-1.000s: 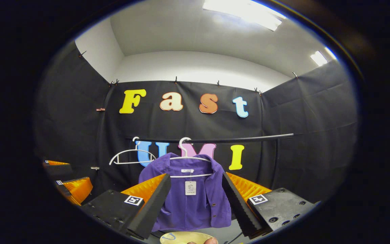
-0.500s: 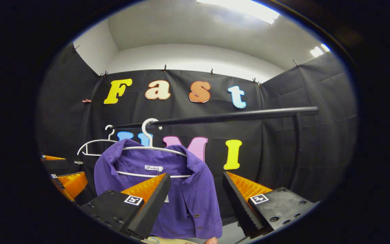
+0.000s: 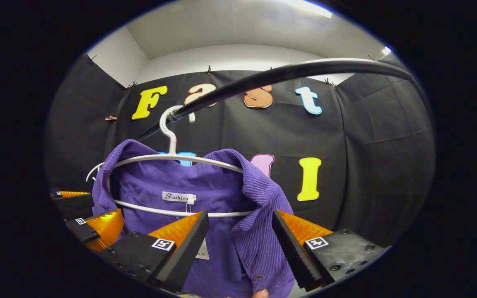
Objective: Grasp the clothes on the hanger with both hands and then place them into the laundry hamper below.
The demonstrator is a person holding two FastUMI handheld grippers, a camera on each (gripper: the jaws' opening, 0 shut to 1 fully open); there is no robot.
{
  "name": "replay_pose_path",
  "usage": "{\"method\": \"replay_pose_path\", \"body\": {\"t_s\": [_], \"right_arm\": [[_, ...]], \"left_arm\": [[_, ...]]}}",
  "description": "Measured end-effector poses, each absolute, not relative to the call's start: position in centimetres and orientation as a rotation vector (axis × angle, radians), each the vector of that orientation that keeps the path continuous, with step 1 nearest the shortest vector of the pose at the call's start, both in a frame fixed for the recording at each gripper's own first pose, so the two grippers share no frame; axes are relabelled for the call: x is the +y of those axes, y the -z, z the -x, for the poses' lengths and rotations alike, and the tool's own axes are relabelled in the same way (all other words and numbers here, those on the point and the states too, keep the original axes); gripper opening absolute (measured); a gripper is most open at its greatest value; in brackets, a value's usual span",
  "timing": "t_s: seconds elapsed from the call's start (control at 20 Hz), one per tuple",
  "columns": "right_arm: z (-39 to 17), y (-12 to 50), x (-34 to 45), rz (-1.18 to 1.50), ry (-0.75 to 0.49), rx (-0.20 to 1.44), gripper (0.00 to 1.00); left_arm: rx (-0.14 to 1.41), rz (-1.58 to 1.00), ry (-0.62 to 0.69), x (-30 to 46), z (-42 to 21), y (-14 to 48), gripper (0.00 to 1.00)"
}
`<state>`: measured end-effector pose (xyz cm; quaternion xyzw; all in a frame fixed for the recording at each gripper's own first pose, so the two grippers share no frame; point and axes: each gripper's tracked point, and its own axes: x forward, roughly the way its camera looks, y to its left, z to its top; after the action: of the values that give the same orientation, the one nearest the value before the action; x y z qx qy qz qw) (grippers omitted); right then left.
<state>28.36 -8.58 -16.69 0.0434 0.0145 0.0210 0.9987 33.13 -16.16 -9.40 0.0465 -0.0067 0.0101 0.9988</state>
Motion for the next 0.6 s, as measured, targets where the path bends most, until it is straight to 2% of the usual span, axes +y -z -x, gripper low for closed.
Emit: {"method": "replay_pose_path", "body": {"t_s": [0.15, 0.3, 0.35, 0.4, 0.45, 0.5, 0.55, 0.6], "right_arm": [[-30.0, 17.8, -9.5, -0.094, -0.003, 0.038, 0.99], [-31.0, 19.4, -10.0, -0.058, 0.011, 0.071, 0.48], [-31.0, 19.4, -11.2, -0.021, 0.046, 0.073, 0.29], [-30.7, 19.3, -11.2, -0.022, 0.027, 0.046, 0.1], [-30.4, 19.1, -11.1, -0.025, 0.01, 0.049, 0.09], [-30.5, 19.6, -11.1, -0.029, -0.01, 0.054, 0.09], [-29.8, 18.9, -11.2, -0.024, -0.02, 0.042, 0.05], [-29.7, 18.7, -11.6, 0.002, -0.017, 0.036, 0.05]], "left_arm": [[0.001, -0.115, -0.025, -16.1, -34.7, 10.3, 0.94], [0.014, -0.123, -0.076, -15.1, -35.5, 11.0, 0.52], [0.005, -0.117, -0.082, -14.8, -35.6, 10.8, 0.38], [-0.004, -0.109, -0.089, -14.5, -35.5, 10.8, 0.24], [-0.012, -0.102, -0.094, -14.1, -35.3, 10.8, 0.1], [-0.017, -0.102, -0.08, -14.3, -35.4, 10.7, 0.06], [-0.016, -0.113, -0.076, -14.3, -35.3, 10.6, 0.06], [-0.008, -0.12, -0.069, -14.0, -35.2, 10.7, 0.05]]}}
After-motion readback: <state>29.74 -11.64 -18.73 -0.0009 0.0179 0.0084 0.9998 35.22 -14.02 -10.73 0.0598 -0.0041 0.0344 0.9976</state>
